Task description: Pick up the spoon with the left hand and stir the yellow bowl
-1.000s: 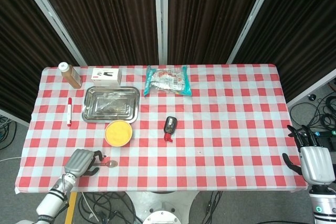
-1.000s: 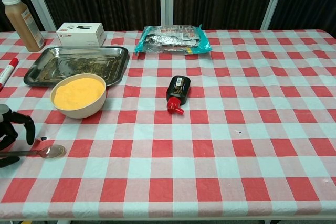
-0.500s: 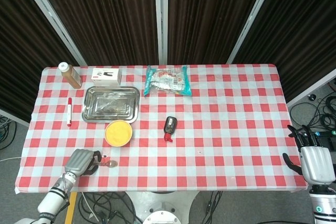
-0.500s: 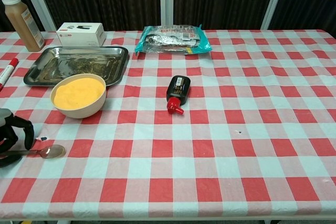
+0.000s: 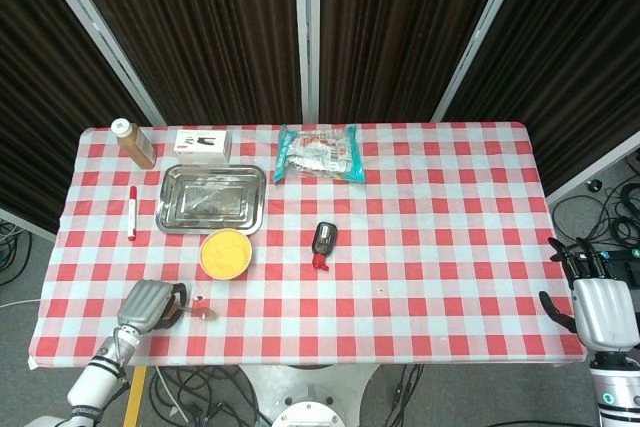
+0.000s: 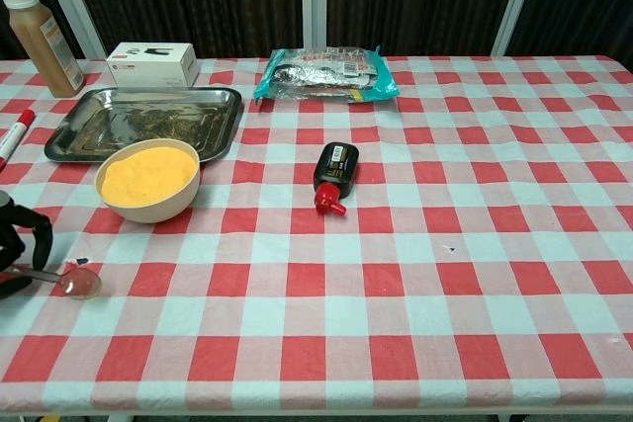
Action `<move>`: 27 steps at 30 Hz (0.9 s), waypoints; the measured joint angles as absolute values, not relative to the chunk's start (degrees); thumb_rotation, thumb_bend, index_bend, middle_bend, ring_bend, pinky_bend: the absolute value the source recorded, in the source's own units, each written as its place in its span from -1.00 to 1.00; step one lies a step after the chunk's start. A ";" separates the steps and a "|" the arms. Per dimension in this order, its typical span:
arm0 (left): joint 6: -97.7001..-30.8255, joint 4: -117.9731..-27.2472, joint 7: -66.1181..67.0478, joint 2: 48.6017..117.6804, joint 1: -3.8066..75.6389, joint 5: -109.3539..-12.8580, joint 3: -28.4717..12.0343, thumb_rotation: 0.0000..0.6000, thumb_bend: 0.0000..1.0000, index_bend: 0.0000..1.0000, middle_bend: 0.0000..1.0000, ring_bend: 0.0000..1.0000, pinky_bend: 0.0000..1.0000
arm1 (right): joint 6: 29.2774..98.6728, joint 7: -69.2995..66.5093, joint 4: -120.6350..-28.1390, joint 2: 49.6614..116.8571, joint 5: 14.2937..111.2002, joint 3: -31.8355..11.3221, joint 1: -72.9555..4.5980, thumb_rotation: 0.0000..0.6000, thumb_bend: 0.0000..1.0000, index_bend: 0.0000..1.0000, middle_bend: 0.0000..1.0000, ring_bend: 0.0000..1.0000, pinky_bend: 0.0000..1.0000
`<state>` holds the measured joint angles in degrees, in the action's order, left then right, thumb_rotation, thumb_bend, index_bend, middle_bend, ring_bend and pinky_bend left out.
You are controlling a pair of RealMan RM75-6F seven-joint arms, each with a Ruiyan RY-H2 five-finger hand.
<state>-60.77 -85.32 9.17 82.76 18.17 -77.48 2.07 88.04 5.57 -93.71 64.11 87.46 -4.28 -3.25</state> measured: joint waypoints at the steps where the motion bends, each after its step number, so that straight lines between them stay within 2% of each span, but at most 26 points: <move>1: -61.17 -85.80 9.19 82.15 18.12 -77.58 1.94 1.00 -0.15 0.23 0.86 0.80 0.90 | 88.14 5.58 -93.75 64.00 87.48 -4.34 -3.24 1.00 -0.56 -0.77 -0.33 -0.81 -0.59; 5: -62.88 -88.67 9.18 78.34 18.21 -77.94 0.84 1.00 -0.15 0.23 0.86 0.80 0.90 | 88.55 5.79 -94.11 63.36 87.56 -4.74 -3.28 1.00 -0.56 -0.77 -0.33 -0.81 -0.58; 12: -61.90 -92.59 6.85 71.49 22.01 -76.33 -4.95 1.00 -0.15 0.23 0.86 0.80 0.90 | 89.01 6.54 -95.28 61.93 87.96 -5.42 -3.65 1.00 -0.56 -0.77 -0.33 -0.81 -0.58; 18: -54.14 -91.89 7.24 70.99 27.91 -71.82 -7.96 1.00 -0.15 0.23 0.86 0.80 0.90 | 88.90 6.31 -95.74 61.50 88.08 -5.38 -3.74 1.00 -0.56 -0.77 -0.33 -0.81 -0.58; 27: -45.87 -87.81 14.00 75.41 34.96 -61.13 -8.80 1.00 -0.16 0.22 0.85 0.80 0.90 | 88.58 5.19 -95.18 61.61 87.43 -5.09 -3.45 1.00 -0.56 -0.77 -0.33 -0.81 -0.58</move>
<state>-45.87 -87.81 14.00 75.41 34.96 -61.13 -8.80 88.58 5.19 -95.18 61.61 87.43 -5.09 -3.45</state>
